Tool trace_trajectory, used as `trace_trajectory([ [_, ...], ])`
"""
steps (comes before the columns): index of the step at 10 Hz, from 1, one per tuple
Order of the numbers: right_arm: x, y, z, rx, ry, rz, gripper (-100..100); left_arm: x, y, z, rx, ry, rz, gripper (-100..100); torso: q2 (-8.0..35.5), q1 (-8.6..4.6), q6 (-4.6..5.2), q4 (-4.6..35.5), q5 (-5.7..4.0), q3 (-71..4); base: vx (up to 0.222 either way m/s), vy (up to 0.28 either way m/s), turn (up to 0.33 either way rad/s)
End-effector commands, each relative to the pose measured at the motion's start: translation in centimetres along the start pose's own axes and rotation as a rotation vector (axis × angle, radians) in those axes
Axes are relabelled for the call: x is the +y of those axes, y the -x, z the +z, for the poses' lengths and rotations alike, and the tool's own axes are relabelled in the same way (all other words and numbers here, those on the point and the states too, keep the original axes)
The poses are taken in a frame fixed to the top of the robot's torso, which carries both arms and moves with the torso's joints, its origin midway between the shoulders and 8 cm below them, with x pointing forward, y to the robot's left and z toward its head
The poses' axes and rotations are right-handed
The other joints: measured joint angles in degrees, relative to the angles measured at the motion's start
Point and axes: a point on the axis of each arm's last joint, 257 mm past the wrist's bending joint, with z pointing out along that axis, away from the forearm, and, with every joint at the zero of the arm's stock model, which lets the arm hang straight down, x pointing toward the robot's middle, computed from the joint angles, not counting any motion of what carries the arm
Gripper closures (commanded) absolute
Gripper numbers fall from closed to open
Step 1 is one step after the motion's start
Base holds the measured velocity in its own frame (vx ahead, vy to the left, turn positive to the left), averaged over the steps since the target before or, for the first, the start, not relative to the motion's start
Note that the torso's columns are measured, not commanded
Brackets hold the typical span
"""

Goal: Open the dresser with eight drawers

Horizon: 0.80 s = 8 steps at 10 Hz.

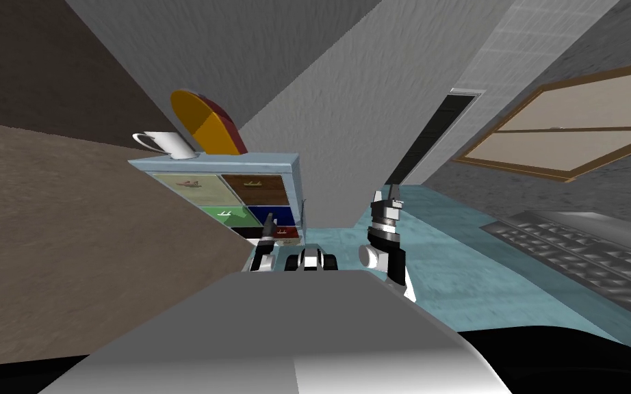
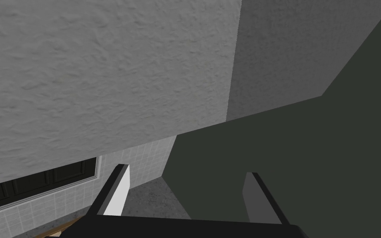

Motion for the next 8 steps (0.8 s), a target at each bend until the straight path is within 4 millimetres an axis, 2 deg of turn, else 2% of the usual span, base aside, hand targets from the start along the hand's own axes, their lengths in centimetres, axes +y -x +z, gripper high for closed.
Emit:
trace_trajectory([
  [1,0.0,0.0,0.0,0.000,0.000,0.000,0,-0.3,0.1,0.4,0.000,0.001,0.001,-100,-0.11,-0.01,0.00,-0.04,0.00,-0.08,0.029,0.004,-0.001],
  [2,0.0,0.0,0.0,0.000,0.000,0.000,0,0.3,0.0,-0.3,0.000,0.003,-0.001,100,-0.04,-0.05,-0.01,-0.03,-0.01,-0.04,-0.032,-0.003,0.009],
  [3,0.0,0.0,0.0,0.000,0.000,0.000,0,0.1,0.0,0.1,0.000,0.005,0.000,100,0.13,-0.09,-0.01,0.01,-0.02,0.06,-0.025,-0.002,0.020],
  [4,0.0,0.0,0.0,0.000,0.000,0.000,0,-0.6,0.9,0.4,0.020,-0.012,0.038,-100,-0.28,0.08,0.09,-0.22,0.13,-0.09,-0.021,-0.012,0.003],
  [8,0.0,0.0,0.0,0.000,0.000,0.000,0,-1.1,2.0,1.1,0.038,-0.003,0.079,-100,-0.08,-0.11,0.00,-0.03,-0.03,-0.06,-0.005,-0.015,0.008],
])
